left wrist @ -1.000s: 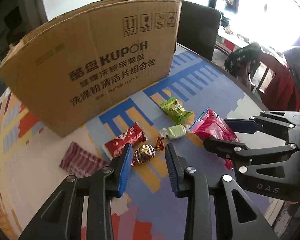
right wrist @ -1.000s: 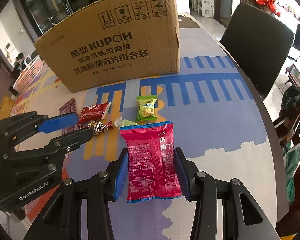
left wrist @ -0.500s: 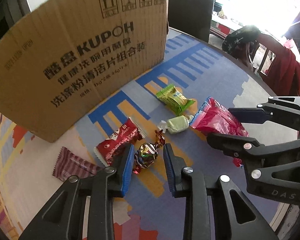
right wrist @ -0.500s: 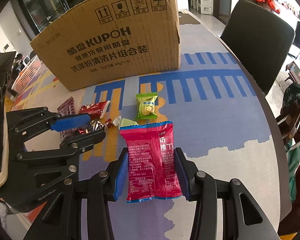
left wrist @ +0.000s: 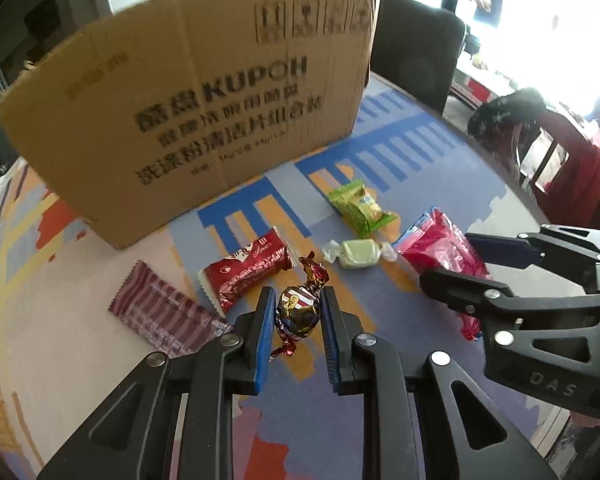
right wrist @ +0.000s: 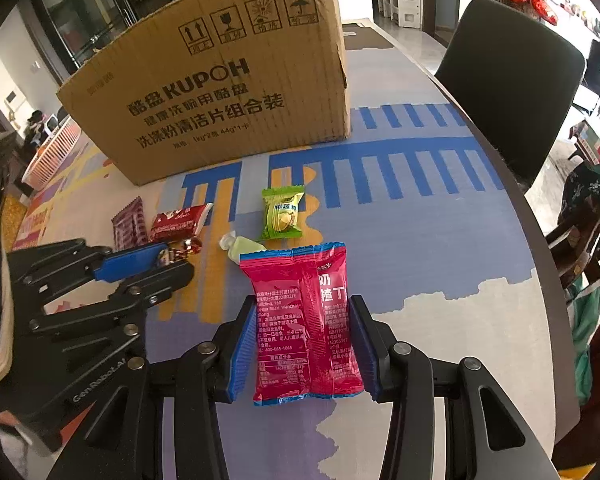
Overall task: Organize snacks
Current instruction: 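Carry both items over the box and open both tools to drop them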
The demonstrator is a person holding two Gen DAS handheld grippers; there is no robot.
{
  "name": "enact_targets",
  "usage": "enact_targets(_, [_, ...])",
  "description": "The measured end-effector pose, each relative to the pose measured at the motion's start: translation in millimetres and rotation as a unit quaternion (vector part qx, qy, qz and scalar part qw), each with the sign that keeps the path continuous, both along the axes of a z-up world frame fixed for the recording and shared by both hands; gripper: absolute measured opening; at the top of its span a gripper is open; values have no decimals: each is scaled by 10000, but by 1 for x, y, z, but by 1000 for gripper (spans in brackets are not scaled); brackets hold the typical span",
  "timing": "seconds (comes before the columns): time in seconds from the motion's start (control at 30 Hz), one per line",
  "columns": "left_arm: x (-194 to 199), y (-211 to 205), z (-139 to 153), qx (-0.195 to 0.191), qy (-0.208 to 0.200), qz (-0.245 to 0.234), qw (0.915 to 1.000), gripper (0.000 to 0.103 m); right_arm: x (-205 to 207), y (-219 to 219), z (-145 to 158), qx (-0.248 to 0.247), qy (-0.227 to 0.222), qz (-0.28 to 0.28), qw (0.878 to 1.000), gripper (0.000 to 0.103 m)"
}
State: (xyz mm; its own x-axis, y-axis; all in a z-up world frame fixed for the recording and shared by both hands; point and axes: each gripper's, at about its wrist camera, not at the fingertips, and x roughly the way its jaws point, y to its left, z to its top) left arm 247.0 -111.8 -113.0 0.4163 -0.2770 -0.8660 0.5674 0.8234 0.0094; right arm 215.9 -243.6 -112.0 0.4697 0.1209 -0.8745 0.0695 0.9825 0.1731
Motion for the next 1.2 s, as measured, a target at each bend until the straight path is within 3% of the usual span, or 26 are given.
enact_targets(0.33, [-11,19,32,-217,-263,484,9982,23,-6,6,24,17,-250,110,9996,45])
enact_targets(0.77, [-18,41,98,-684,-824,758,9914,23,-5,23,95,-21,-967,423,9944,45])
enact_targets(1.2, [14,55,148,-1042,-1170,1264,9795,23,23,30,151,-198,-1557,520,9862,45])
